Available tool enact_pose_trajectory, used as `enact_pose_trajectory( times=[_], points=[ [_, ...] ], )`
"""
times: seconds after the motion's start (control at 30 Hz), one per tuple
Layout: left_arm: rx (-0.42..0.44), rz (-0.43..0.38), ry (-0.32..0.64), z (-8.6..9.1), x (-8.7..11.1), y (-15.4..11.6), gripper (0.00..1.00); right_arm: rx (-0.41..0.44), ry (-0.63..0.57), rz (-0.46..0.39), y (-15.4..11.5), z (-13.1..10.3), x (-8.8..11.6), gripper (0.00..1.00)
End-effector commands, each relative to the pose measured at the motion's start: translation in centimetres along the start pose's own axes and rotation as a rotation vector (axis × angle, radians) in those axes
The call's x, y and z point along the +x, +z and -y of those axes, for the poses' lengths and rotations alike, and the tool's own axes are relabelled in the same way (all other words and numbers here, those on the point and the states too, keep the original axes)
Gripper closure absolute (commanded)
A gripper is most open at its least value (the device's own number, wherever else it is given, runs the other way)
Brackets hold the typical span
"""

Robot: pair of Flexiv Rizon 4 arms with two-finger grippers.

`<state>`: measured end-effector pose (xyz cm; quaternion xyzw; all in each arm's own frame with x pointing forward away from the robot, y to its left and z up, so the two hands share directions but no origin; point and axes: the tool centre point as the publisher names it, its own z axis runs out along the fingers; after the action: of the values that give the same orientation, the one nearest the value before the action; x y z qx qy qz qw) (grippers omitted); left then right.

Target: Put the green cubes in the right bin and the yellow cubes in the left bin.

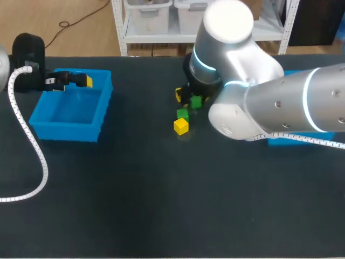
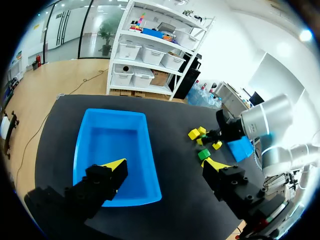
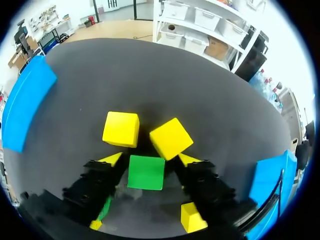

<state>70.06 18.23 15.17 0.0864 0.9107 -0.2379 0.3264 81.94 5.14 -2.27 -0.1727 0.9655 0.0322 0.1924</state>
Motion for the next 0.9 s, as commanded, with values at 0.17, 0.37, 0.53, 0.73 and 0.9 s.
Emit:
enact_pose_trajectory(
  times=[0.17,0.37,0.53,0.73,0.9],
  points=[
    [0.009,0.006,0.002,-0.2,0.1,0.0,0.0,-0.003,0.006,-0.008,0.0,0.3,-0.5,1.0],
    [0.009,0.006,0.002,-0.2,0.1,0.0,0.0,-0.02,-0.008,0.04,-2.5,0.7,-1.5,1.0],
    [0.009,0.006,0.002,-0.2,0.1,0.0,0.0,-0.024,-0.021,0.138,-6.9,2.3,-2.5,1.0],
    [0.009,0.006,0.002,-0.2,0.1,0.0,0.0,0.072,0.046,0.225,-10.9,8.0,-3.0,1.0],
    [0.009,0.006,0.002,-0.2,0.1,0.0,0.0,0.175,0.145,0.248,-12.9,13.9,-2.1,1.0]
  ],
)
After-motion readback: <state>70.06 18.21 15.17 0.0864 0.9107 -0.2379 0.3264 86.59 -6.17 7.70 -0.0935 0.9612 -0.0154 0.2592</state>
